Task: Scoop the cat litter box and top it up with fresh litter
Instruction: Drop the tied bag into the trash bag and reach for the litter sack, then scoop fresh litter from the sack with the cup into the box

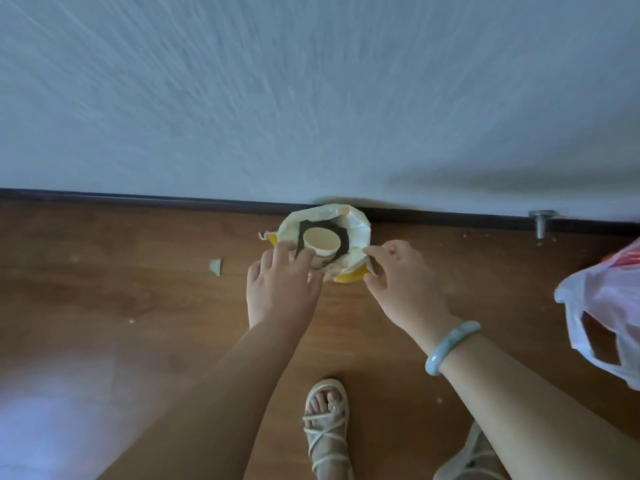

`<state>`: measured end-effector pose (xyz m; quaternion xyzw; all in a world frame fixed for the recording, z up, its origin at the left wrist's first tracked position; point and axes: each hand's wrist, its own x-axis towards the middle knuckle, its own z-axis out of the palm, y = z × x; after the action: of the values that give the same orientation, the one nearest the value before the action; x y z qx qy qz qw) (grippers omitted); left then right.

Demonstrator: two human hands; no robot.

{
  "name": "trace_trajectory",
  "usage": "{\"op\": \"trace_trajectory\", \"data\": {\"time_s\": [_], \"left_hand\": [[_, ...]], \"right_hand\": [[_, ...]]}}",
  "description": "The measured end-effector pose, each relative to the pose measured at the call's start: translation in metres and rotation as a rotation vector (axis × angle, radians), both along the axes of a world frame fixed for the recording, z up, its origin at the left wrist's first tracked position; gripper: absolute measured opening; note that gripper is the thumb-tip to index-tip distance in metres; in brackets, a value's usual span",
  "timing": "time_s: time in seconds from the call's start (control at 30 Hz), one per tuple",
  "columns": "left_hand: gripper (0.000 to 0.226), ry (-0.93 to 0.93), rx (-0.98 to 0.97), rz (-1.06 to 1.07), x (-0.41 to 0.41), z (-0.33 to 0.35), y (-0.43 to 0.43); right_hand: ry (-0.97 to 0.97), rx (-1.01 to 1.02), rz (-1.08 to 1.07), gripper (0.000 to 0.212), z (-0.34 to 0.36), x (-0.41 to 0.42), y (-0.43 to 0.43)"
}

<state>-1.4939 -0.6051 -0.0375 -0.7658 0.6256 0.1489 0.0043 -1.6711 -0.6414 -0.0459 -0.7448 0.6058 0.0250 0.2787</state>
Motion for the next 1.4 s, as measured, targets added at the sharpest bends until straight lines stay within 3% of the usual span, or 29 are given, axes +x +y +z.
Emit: {"op": "trace_trajectory", "data": {"time_s": [0.2, 0.57, 0.7, 1.1, 1.4], "left_hand": [[0.028, 0.001, 0.027, 0.031, 0.025, -0.061, -0.008], [0.042, -0.032, 0.258, 0.040, 0.030, -0.127, -0.020], [0.038, -0.022, 0.275, 0.091, 0.027, -0.131, -0.025], [0.050, 0.197, 0.228, 0.277, 0.035, -0.121, -0.015], [0.055, 0.306, 0.186, 0.444, 0.041, -0.079, 0.034]], "right_hand": [[-0.069, 0.092, -0.144, 0.040, -0.064, 0.036, -0.015], [-0.073, 0.215, -0.358, 0.041, -0.121, 0.048, -0.021], [-0.135, 0.282, -0.356, 0.046, -0.131, 0.047, -0.023], [-0.224, 0.161, -0.302, 0.052, -0.118, 0.045, -0.012], [-0.224, 0.155, -0.132, 0.054, -0.070, 0.046, 0.017]]}}
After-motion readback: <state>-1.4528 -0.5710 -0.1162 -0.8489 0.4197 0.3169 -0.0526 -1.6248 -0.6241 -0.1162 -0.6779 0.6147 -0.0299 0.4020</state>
